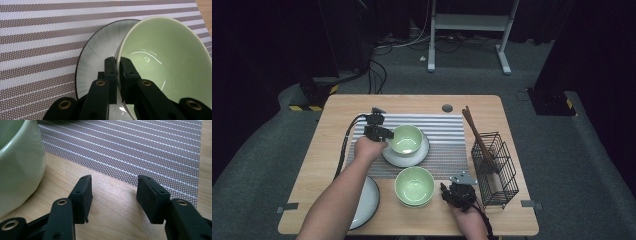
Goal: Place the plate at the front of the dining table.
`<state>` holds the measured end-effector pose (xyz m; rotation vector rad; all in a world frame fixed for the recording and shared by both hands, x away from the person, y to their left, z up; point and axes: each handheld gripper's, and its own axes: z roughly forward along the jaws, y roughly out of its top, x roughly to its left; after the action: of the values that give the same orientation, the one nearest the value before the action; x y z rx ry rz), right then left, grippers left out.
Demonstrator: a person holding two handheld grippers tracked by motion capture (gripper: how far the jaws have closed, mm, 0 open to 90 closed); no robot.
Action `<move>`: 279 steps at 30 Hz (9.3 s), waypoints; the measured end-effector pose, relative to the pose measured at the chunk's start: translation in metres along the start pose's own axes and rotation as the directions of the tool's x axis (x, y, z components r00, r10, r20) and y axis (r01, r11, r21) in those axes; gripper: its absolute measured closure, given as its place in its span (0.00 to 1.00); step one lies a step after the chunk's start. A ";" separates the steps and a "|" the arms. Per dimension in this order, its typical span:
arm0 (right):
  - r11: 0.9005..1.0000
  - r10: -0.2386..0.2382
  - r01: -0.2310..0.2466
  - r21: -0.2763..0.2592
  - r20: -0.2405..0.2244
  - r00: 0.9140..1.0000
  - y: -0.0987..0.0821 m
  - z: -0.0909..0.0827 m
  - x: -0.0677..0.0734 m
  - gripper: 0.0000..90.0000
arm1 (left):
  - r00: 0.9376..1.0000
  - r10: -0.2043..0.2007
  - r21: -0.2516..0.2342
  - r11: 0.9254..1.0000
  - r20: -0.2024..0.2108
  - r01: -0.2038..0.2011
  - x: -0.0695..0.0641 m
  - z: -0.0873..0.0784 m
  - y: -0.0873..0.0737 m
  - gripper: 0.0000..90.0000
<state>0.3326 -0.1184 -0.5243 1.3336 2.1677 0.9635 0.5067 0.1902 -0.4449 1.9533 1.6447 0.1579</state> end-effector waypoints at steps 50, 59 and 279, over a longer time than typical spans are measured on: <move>1.000 -0.015 0.015 -0.002 0.004 1.000 0.000 0.001 0.000 0.51 | 1.000 -0.001 -0.008 1.000 -0.019 0.001 0.000 0.001 -0.003 0.93; 1.000 -0.013 0.013 0.000 0.005 1.000 0.000 0.000 0.000 0.51 | 0.999 0.023 -0.043 0.999 -0.025 -0.024 -0.002 -0.008 -0.002 0.75; 0.948 -0.115 0.112 -0.297 0.005 0.993 0.070 -0.057 0.042 0.55 | 0.892 0.451 -0.279 0.860 0.026 -0.427 0.028 -0.101 -0.210 0.26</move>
<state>0.3182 -0.0789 -0.4343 1.0518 1.9869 1.1971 0.2868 0.2676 -0.4722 2.0564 1.0313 0.4377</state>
